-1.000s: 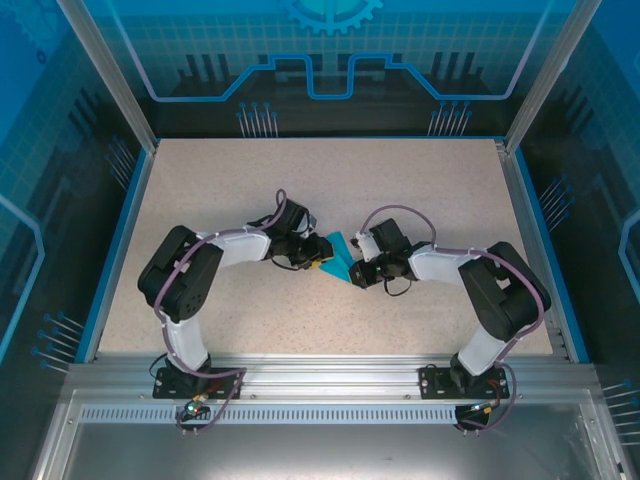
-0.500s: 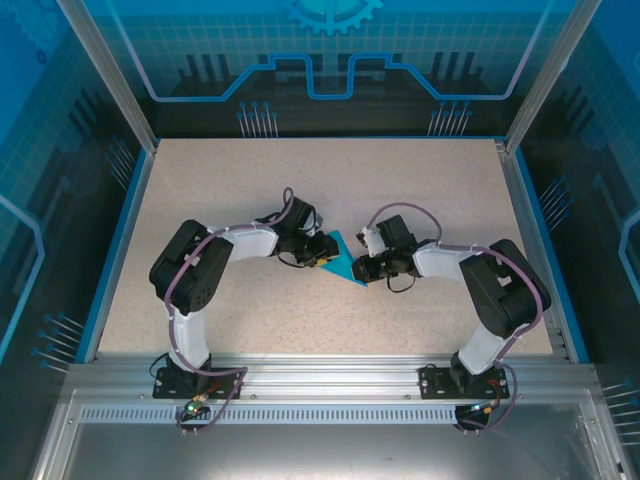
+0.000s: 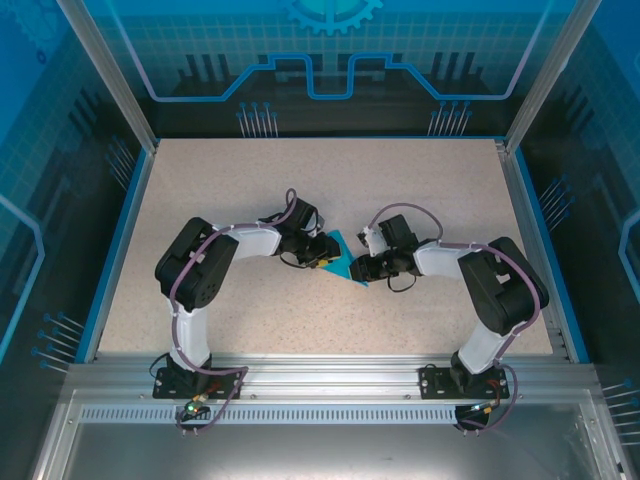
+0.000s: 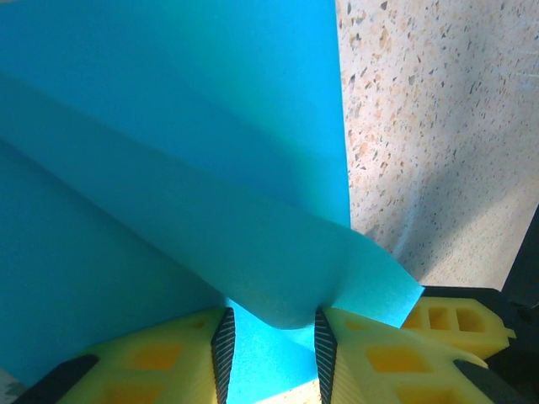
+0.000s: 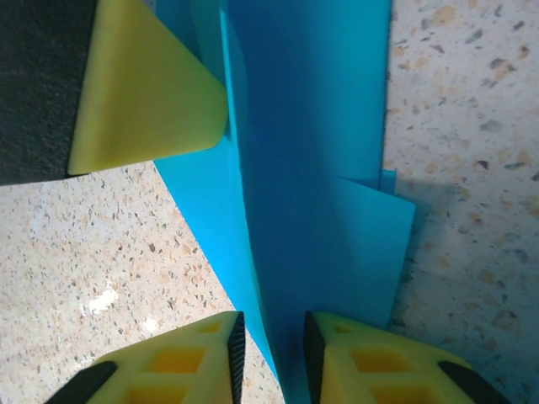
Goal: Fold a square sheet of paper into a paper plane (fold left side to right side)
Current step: Fourth fold the wing at the center of the table.
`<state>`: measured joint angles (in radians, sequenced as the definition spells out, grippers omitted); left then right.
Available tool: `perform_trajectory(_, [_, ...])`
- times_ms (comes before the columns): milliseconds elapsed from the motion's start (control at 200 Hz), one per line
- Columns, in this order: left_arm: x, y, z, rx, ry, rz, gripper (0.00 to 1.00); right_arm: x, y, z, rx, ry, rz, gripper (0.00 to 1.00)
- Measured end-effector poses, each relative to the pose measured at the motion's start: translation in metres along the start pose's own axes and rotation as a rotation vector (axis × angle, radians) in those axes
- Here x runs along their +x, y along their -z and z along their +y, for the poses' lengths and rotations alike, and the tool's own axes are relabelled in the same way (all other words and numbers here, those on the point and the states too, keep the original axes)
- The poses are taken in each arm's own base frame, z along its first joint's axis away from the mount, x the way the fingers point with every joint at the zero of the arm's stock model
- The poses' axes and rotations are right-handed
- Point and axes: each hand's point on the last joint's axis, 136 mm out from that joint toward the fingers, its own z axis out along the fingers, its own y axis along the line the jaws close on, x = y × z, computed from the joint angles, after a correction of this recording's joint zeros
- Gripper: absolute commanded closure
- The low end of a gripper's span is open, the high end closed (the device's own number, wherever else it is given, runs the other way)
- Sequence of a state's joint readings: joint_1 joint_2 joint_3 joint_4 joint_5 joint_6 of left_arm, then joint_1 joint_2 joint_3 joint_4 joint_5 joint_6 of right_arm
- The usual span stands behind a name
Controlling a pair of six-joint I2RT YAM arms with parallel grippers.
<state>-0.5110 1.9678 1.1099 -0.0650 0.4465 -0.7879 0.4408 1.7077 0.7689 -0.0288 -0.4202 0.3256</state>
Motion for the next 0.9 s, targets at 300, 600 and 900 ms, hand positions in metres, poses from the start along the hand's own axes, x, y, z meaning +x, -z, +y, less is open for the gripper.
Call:
perform_trajectory(300, [0.000, 0.000, 0.000, -0.001, 0.000, 0.000, 0.65, -0.017, 0.006, 0.001, -0.006, 0.007, -0.028, 0.66])
perform_trajectory(600, [0.000, 0.000, 0.000, -0.001, 0.001, 0.000, 0.65, -0.016, 0.000, 0.001, -0.020, 0.002, -0.003, 0.63])
perform_trajectory(900, [0.000, 0.000, 0.000, -0.003, 0.001, 0.001, 0.65, -0.015, -0.003, 0.000, -0.026, 0.010, 0.015, 0.78])
